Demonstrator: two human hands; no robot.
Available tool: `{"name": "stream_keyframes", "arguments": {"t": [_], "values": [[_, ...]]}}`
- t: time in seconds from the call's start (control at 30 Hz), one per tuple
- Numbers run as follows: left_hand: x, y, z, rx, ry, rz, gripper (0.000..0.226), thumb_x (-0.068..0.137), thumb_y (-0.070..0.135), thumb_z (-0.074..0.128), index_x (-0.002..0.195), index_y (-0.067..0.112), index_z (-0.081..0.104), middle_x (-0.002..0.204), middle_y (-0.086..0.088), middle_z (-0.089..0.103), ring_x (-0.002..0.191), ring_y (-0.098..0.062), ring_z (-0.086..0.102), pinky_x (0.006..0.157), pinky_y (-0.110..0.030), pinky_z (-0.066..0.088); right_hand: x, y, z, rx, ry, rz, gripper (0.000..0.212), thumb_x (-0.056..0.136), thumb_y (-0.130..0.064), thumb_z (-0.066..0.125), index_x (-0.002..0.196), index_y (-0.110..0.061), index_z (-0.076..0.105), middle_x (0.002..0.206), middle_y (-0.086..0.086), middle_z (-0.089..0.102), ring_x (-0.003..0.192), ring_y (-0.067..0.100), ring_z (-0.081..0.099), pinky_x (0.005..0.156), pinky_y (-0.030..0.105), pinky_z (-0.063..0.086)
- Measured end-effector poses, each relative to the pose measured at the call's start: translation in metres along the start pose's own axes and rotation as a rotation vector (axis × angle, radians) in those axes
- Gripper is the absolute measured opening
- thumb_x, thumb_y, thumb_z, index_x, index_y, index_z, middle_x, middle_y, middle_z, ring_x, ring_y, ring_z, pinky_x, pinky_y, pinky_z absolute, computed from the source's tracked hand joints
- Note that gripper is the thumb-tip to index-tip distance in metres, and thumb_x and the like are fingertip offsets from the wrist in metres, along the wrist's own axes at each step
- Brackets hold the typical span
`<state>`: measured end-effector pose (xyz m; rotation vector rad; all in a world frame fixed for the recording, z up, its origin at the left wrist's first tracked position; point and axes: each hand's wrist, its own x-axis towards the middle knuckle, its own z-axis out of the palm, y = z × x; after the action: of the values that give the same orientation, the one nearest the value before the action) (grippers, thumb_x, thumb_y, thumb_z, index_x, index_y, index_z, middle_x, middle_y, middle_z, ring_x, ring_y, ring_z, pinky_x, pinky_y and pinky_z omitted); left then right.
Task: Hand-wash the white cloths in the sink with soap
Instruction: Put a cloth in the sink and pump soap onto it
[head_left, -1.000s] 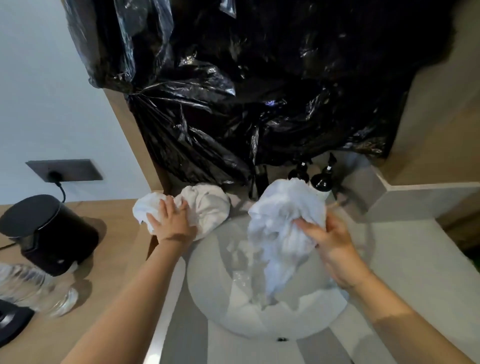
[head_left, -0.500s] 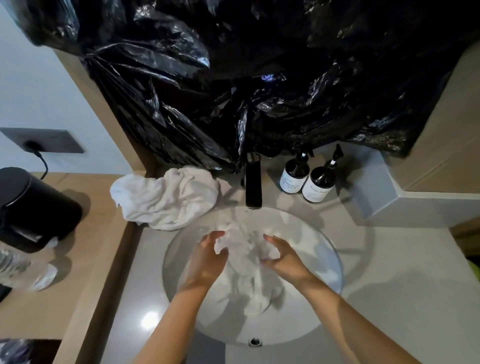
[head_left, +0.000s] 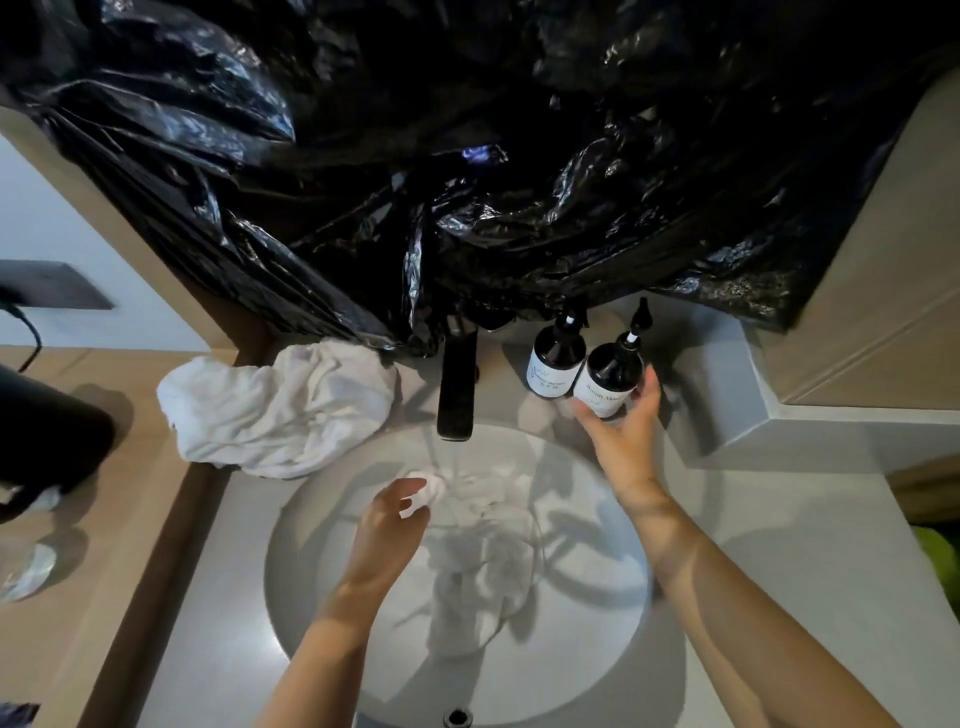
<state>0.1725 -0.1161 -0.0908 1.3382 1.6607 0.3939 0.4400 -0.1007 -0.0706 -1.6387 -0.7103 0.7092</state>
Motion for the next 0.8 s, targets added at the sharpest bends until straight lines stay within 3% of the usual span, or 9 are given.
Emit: {"name": "stream_keyframes", "arguments": {"t": [0.07,0.17,0.33,0.43,0.57,0.67,0.8], "values": [[-0.002,-0.002,0.000,0.024,-0.002,-0.006,0.033,0.093,0.011,0.055,0.123,0.023,0.061,0.121,0.007,0.058,0.106,-0.009,0.055,0.064,-0.004,0.037,0.011,0.005,0.001,-0.020,-0.019,0.033,0.104,0.063,-0.025,0.087,0.145,-0.018,0.025,0.140,0.005,0.049,0.126,0.012,0.052,0.107,0.027,0.041],[-0.006,-0.007,-0.001,0.017,-0.019,-0.023,0.035,0.092,0.011,0.056,0.124,0.023,0.061,0.126,0.007,0.059,0.108,-0.010,0.058,0.072,-0.012,0.039,0.021,0.008,0.003,-0.033,0.001,0.057,0.090,0.057,-0.037,0.082,0.132,-0.025,0.034,0.128,0.004,0.057,0.115,0.015,0.058,0.104,0.039,0.045],[-0.014,-0.011,-0.007,-0.052,-0.026,-0.054,0.031,0.091,0.009,0.058,0.116,0.025,0.063,0.126,0.005,0.061,0.110,-0.014,0.060,0.084,-0.021,0.043,0.004,-0.003,-0.008,-0.033,-0.007,0.039,0.062,0.071,-0.011,0.084,0.114,-0.023,0.041,0.114,-0.002,0.060,0.105,0.013,0.061,0.082,0.014,0.047],[-0.024,-0.009,-0.014,-0.132,-0.056,-0.054,0.027,0.093,0.010,0.057,0.111,0.030,0.059,0.124,0.006,0.061,0.110,-0.012,0.059,0.086,-0.022,0.044,-0.036,-0.011,-0.024,0.048,-0.087,0.054,0.053,0.071,-0.004,0.083,0.105,-0.024,0.048,0.102,-0.007,0.063,0.088,-0.001,0.063,0.076,0.017,0.048],[-0.043,0.004,-0.027,-0.208,-0.070,0.007,0.027,0.096,0.012,0.055,0.118,0.025,0.062,0.117,0.006,0.062,0.102,-0.004,0.059,0.083,-0.019,0.039,-0.096,-0.024,-0.043,0.095,-0.305,0.146,0.051,0.071,0.009,0.079,0.104,-0.021,0.053,0.092,-0.002,0.066,0.073,0.000,0.066,0.060,0.015,0.051],[-0.060,0.019,-0.040,-0.282,-0.095,0.095,0.024,0.098,0.018,0.054,0.117,0.031,0.063,0.114,0.008,0.063,0.107,-0.006,0.058,0.088,-0.020,0.041,-0.128,-0.027,-0.053,0.025,-0.500,0.205,0.053,0.064,-0.006,0.082,0.110,-0.020,0.058,0.095,-0.001,0.072,0.084,0.007,0.069,0.068,0.019,0.052],[-0.080,0.041,-0.057,-0.332,-0.161,0.240,0.027,0.101,0.023,0.048,0.118,0.036,0.065,0.116,0.016,0.064,0.111,0.004,0.056,0.083,-0.011,0.042,-0.152,-0.037,-0.056,-0.192,-0.727,0.188,0.047,0.076,-0.012,0.082,0.117,-0.025,0.062,0.106,-0.005,0.072,0.100,0.010,0.066,0.084,0.021,0.051]]}}
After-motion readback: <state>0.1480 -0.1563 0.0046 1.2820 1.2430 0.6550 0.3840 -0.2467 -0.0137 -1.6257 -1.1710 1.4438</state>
